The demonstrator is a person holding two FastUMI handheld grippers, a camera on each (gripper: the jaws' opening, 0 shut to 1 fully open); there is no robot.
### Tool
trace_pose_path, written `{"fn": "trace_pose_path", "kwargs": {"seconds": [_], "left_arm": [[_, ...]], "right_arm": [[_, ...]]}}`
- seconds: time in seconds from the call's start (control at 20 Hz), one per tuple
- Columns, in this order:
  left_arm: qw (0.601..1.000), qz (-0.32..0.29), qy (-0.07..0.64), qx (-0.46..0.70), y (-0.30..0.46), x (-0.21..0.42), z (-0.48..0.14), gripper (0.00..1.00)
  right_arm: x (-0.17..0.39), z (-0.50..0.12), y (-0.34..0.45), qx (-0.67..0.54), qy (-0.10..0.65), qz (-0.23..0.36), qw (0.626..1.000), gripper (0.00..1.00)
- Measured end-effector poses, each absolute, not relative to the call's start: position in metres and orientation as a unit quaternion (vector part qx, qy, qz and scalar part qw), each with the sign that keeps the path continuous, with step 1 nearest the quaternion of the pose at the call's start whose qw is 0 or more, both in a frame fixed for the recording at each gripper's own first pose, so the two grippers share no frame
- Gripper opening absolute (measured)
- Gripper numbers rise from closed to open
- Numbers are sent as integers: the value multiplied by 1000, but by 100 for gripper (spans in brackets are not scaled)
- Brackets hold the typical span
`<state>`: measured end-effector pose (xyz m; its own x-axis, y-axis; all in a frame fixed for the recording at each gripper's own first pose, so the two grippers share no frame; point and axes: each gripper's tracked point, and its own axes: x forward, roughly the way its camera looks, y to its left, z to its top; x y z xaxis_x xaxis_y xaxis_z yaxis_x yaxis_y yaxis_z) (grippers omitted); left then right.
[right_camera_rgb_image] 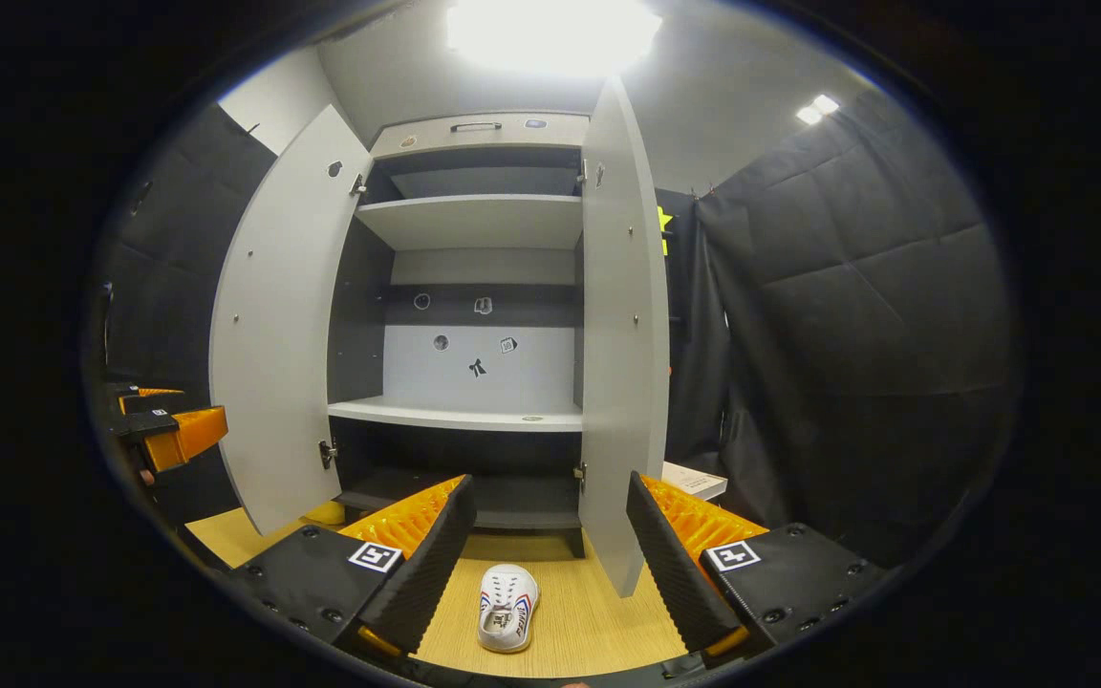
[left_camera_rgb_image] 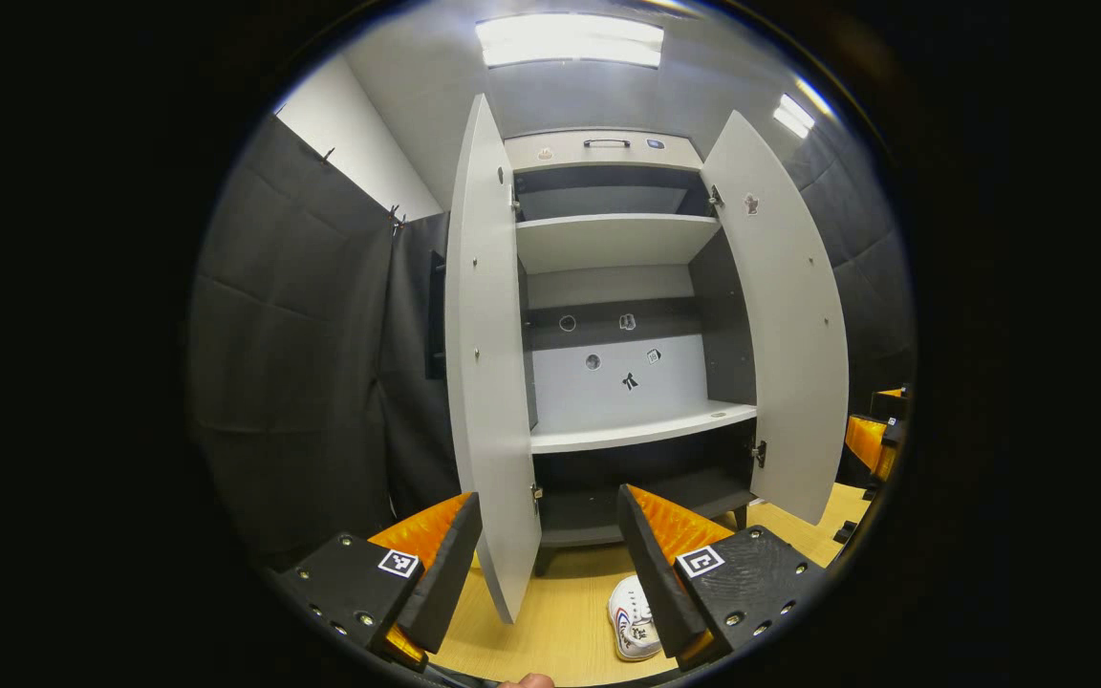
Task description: Grab one shoe with the right hand and put it into the shoe cabinet, grab the other shoe with the left hand and put it into the shoe cabinet; then close the right door with the right hand and the left door with the left hand.
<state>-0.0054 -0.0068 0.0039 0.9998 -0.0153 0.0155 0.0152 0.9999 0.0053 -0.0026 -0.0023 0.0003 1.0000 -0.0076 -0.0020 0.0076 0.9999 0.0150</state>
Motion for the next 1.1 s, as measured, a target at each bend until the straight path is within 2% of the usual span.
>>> {"fn": "trace_pose_path", "kwargs": {"seconds": [0.15, 0.2, 0.25, 0.5, 0.6, 1.1], "left_arm": [[1000, -8, -7, 3, -5, -4, 3, 78], [1000, -7, -7, 4, -4, -3, 2, 78], [1000, -5, -8, 5, -3, -3, 3, 78], [1000, 11, -7, -1, 9, -3, 2, 78], [1000, 20, -7, 1, 15, -3, 2, 78], [998, 62, 2, 19, 45, -3, -2, 78]], "right_arm": [[3, -2, 2, 6, 5, 1, 1000, 99], [7, -3, 4, 5, 8, 4, 1000, 96], [12, -5, 7, 4, 12, 8, 1000, 100], [48, -23, 32, -5, 43, 42, 998, 100], [64, -38, 39, -16, 62, 52, 997, 97], [136, -145, 72, -61, 193, 106, 974, 100]]}}
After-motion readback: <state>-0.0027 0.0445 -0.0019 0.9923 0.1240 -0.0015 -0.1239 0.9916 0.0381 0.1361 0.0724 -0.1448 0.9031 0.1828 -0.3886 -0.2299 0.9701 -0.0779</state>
